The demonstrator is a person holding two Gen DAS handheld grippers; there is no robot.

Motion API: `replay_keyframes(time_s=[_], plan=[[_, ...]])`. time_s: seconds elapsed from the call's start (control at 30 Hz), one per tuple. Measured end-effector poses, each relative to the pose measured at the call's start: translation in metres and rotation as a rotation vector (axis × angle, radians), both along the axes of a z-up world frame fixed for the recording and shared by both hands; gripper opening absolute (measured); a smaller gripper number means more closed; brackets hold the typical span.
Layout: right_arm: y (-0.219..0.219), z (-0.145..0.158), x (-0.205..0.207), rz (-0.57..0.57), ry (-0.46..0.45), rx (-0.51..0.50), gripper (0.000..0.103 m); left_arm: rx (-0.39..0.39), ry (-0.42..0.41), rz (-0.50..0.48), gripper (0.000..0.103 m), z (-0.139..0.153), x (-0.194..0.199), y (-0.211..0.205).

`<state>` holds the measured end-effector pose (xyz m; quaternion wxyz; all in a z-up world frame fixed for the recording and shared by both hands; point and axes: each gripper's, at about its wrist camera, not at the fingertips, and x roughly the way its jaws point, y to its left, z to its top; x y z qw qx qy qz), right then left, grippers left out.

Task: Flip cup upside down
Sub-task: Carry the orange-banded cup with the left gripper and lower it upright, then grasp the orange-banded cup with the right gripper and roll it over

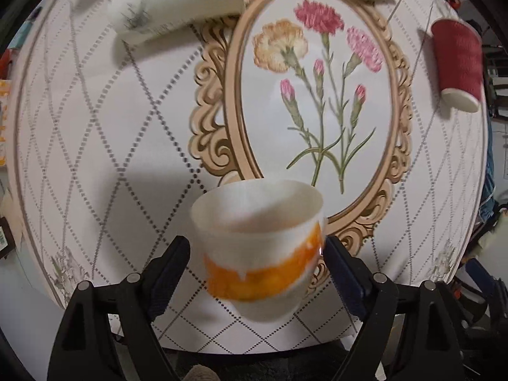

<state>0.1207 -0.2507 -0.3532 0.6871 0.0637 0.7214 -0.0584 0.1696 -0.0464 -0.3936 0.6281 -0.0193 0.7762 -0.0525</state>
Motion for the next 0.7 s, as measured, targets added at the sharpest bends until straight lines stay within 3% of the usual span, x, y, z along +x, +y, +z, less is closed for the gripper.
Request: replay_keyframes(time_s=[0.2, 0.4, 0.7], plan=[[0.014, 0.016, -0.007, 0.031, -0.025, 0.023, 0.102, -0.021, -0.077, 0.023, 0.086, 0.052, -0.010, 0.016], [0.040, 0.038, -0.019, 0.075, -0.059, 0.065, 0.102, 0.028, -0.173, 0.065, 0.086, 0.098, -0.029, 0.057], [0.089, 0.061, -0.029, 0.171, -0.083, 0.122, 0.102, 0.080, -0.214, 0.180, 0.086, 0.109, -0.070, 0.108]])
